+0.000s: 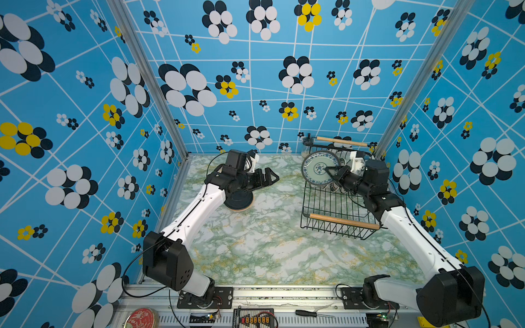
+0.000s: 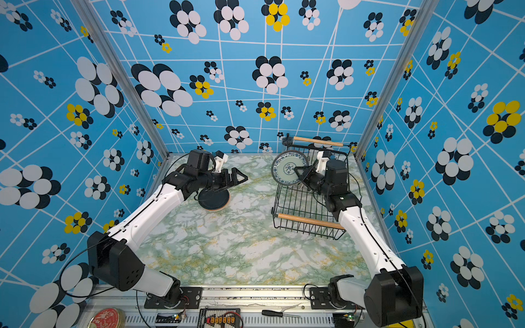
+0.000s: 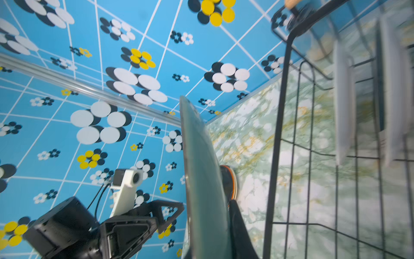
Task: Unload the plates from the dish rack
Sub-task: Pick up the plate from the dish rack, then place the plate among the plates.
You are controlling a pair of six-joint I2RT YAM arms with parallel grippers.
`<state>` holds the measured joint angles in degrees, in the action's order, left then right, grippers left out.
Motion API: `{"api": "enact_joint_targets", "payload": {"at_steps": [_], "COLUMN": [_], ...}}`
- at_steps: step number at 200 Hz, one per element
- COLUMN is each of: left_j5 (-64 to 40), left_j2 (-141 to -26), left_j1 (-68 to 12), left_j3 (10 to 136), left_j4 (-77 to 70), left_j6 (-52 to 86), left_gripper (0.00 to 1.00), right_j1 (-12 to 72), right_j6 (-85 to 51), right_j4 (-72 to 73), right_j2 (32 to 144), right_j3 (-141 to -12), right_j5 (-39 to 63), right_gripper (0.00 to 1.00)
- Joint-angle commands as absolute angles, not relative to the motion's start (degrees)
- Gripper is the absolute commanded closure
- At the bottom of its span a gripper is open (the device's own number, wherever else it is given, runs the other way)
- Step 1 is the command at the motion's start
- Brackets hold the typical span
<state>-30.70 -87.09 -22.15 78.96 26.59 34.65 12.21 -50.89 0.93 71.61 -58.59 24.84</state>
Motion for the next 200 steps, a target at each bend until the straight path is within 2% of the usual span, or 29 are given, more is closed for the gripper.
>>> {"api": "enact_joint_targets", "payload": {"at_steps": [1, 88, 163, 188, 200], "left_j5": [-32.69, -35.34, -37.67, -37.81, -37.92], "left_j2": [-88.78, -91.74, -93.87, -93.78, -93.78], "left_j1": [-23.62, -24.08, -24.08, -24.08, -24.08], "left_j3": [80.95, 81.26, 81.21, 80.95, 80.79], "left_j4": [23.08, 18.94, 15.67, 15.73, 15.9], "left_j6": [36.87, 38.8, 41.75, 41.75, 41.83], "left_gripper": [0.01, 0.01, 0.3, 0.47, 0.52], "right_j1": [15.02, 19.21, 22.53, 23.11, 23.27], "right_j6": [-56.54, -62.73, -65.4, -65.38, -65.22], "right_j4": [7.9, 15.06, 20.11, 20.49, 20.48], "right_j2": [73.54, 80.6, 85.31, 86.13, 86.26], "right_j3": [-60.16, -60.78, -60.7, -60.82, -60.73], "right_j5": [28.77, 32.45, 35.31, 35.33, 35.25], "right_gripper": [0.9, 0.89, 0.88, 0.87, 0.87]}}
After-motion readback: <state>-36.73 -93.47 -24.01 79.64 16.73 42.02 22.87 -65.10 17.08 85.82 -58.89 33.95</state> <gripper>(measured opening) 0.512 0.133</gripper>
